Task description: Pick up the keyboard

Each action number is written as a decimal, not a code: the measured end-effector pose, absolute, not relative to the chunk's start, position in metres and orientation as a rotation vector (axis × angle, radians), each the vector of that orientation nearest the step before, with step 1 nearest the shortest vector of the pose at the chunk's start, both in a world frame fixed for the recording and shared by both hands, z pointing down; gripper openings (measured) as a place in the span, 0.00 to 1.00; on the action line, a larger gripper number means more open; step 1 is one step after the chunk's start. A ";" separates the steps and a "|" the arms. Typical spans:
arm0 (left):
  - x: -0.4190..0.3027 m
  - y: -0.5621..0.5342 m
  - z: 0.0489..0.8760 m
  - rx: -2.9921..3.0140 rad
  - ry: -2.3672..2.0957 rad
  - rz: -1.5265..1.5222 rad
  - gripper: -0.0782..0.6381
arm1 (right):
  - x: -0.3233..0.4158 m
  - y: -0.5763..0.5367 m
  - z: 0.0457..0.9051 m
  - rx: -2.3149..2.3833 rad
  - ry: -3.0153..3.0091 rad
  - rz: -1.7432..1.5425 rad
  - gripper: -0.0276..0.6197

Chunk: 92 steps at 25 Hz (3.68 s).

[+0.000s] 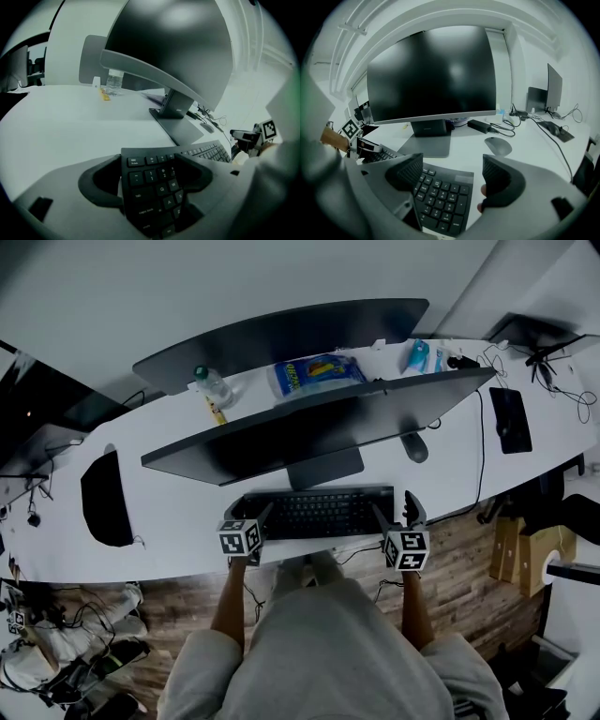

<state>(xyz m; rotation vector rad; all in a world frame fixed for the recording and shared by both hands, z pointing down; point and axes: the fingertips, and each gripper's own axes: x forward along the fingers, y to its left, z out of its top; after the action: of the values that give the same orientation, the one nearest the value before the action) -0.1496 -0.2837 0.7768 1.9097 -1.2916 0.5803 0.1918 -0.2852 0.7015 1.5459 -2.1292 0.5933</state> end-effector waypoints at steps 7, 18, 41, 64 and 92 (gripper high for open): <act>-0.148 -0.282 0.774 1.913 -1.302 0.574 0.57 | 0.197 -0.284 0.713 1.516 -2.126 0.633 0.64; -0.149 -0.283 0.777 1.912 -1.305 0.574 0.57 | 0.200 -0.287 0.771 1.462 -2.065 0.837 0.64; -0.149 -0.284 0.778 1.911 -1.308 0.574 0.57 | 0.186 -0.292 0.788 1.379 -2.082 0.932 0.64; -0.148 -0.283 0.776 1.900 -1.305 0.561 0.57 | 0.187 -0.292 0.788 1.371 -2.080 0.978 0.63; -0.145 -0.283 0.769 1.895 -1.335 0.490 0.57 | 0.191 -0.290 0.777 1.412 -2.072 0.956 0.63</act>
<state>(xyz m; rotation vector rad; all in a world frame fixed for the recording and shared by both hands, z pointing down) -0.1446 -0.2833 0.7689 1.8951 -1.3351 0.4898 0.1913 -0.2899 0.7773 1.4116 -2.0725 0.9563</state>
